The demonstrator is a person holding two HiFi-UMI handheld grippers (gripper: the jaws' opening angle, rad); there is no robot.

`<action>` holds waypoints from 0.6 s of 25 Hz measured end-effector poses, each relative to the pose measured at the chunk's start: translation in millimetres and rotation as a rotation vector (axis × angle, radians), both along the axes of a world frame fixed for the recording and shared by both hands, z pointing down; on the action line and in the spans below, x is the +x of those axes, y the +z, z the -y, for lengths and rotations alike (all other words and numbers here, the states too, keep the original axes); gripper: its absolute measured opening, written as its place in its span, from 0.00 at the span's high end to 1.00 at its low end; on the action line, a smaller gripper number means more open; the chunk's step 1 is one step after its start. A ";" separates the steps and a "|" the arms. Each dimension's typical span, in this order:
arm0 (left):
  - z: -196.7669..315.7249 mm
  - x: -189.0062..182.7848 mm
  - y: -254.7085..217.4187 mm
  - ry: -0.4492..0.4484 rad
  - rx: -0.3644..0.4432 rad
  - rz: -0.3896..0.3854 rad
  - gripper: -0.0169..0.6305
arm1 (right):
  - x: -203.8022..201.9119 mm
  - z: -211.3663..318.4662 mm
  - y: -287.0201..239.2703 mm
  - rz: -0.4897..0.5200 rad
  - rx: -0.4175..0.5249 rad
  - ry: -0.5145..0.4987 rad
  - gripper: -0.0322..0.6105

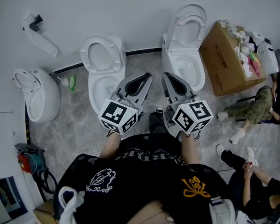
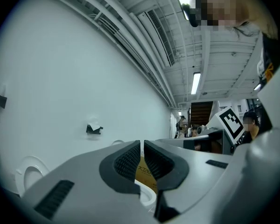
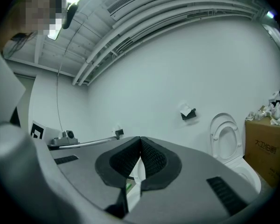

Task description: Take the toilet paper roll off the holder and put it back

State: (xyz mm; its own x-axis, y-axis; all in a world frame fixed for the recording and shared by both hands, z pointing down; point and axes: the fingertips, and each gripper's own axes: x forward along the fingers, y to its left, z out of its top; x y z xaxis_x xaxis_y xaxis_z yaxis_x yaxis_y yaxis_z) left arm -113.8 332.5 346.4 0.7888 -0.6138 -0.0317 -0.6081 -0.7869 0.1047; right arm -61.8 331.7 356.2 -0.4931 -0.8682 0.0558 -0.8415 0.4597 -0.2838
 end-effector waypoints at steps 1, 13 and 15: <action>4.9 3.4 2.0 -0.002 0.001 0.007 0.91 | 5.0 6.2 0.9 0.004 0.003 0.001 0.93; 134.3 78.8 -7.1 -0.046 0.025 0.009 0.91 | 86.3 139.2 4.9 0.003 -0.010 -0.020 0.93; 156.8 97.5 -9.9 -0.047 0.029 0.005 0.91 | 104.8 163.4 4.4 -0.003 -0.014 -0.024 0.93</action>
State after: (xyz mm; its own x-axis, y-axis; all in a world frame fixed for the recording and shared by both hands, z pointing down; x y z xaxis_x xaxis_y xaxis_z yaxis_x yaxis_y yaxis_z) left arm -16.3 175.7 336.5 0.7592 -0.6492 -0.0465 -0.6450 -0.7601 0.0790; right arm 42.9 168.3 360.7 -0.5136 -0.8552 0.0692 -0.8311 0.4758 -0.2879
